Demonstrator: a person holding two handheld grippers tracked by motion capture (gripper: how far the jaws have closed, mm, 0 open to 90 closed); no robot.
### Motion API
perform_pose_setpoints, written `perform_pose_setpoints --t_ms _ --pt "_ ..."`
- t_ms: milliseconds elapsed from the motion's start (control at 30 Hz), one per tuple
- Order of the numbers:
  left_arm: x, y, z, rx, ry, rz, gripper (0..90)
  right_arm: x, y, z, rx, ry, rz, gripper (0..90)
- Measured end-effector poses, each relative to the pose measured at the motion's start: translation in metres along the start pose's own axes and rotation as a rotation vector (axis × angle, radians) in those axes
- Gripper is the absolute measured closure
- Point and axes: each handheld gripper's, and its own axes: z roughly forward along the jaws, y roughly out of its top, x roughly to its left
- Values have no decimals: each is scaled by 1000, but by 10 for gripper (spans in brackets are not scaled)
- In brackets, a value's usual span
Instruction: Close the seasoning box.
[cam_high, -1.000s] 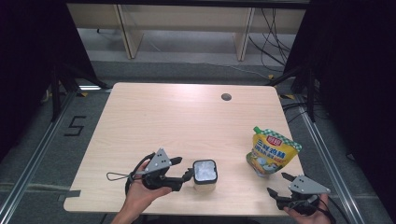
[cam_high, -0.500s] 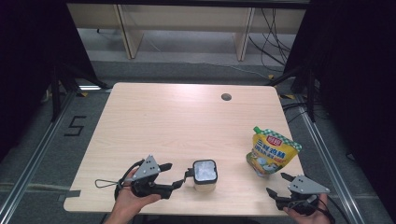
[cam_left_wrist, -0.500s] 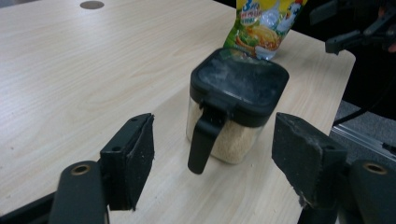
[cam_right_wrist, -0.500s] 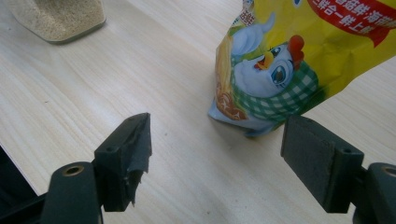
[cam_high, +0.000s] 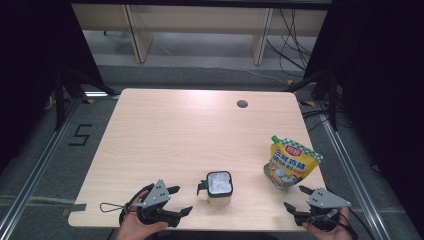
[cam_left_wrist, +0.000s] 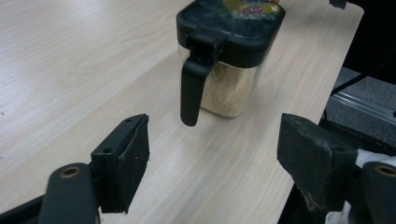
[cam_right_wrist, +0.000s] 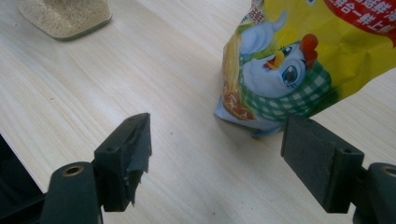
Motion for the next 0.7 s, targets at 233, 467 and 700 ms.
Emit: perform_pose_setpoints --t_ms 233,467,700 --pt "-5 -15 0 25 4 2 248 2 0 1 12 12 17 247" --pt "-6 -26 4 73 8 19 246 2 -1 3 17 20 -7 201" --pt "-7 -28 7 83 9 13 243 3 -3 9 44 48 -28 161"
